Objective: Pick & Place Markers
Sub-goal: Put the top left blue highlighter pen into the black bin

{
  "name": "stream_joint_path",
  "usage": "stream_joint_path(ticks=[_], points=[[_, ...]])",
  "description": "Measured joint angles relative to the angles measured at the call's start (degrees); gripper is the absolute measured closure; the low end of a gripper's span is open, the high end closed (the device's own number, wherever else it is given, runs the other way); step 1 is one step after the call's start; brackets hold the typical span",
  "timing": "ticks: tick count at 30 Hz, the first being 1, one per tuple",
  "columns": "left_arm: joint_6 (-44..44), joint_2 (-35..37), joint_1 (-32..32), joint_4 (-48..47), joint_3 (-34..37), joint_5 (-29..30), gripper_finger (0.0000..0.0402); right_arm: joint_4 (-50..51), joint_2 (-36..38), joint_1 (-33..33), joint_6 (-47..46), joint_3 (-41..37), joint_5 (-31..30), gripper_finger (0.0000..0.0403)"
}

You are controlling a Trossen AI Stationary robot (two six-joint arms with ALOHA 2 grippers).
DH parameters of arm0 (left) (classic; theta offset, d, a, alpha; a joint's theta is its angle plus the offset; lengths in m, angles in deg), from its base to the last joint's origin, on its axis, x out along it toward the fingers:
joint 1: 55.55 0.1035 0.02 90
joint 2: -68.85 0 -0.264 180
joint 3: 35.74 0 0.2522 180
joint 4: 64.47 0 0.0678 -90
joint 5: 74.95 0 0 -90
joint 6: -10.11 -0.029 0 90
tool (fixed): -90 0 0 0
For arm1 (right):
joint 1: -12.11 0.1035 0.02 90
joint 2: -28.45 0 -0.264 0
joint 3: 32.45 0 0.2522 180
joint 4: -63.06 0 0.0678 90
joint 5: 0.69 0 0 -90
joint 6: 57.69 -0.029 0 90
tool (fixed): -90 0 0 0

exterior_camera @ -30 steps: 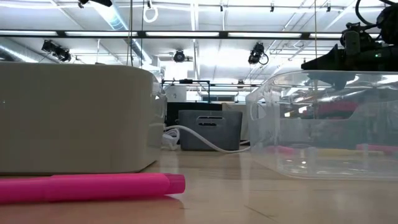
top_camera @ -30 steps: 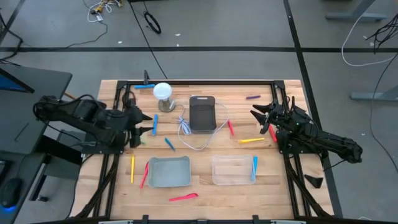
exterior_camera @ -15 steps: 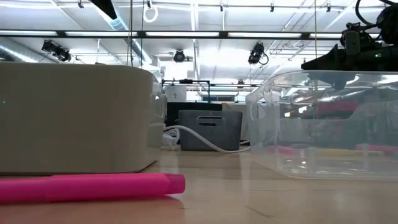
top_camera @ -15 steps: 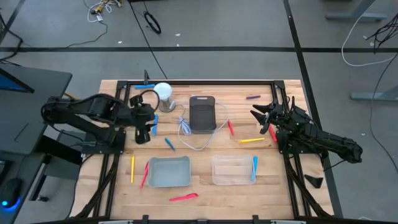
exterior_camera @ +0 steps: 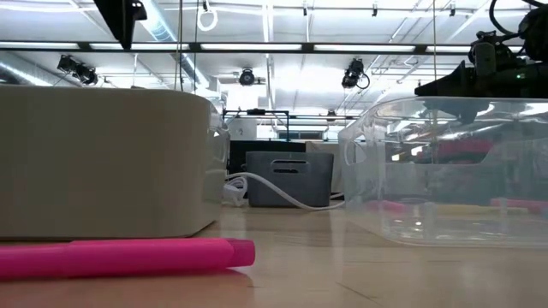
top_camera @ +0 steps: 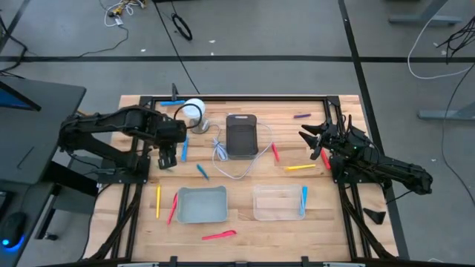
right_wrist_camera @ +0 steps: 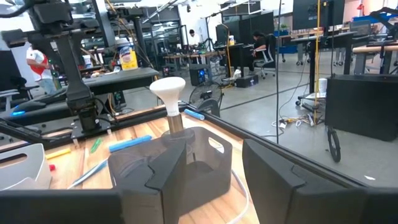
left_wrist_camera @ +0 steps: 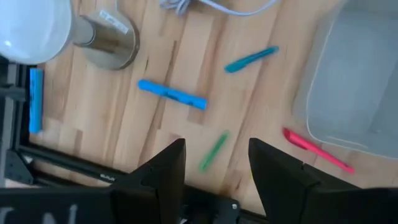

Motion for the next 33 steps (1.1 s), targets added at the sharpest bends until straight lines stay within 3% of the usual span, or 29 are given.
stream_joint_path(ticks=[15,29,33], points=[[-11.95,0.02,21.82,-0.67,0.00,0.84,0.0219,-0.02,0.00,0.00,0.00,0.00,-0.02,0.0243],[-12.77,-2.96,39.31,0.65,0.04,2.80,0.0219,0.00,0.01,-0.01,0.00,-0.01,-0.02,0.0243],[-16.55,-5.04,42.98,1.14,0.07,2.90,0.0219,-0.02,0.00,-0.02,0.00,-0.02,-0.01,0.0243]])
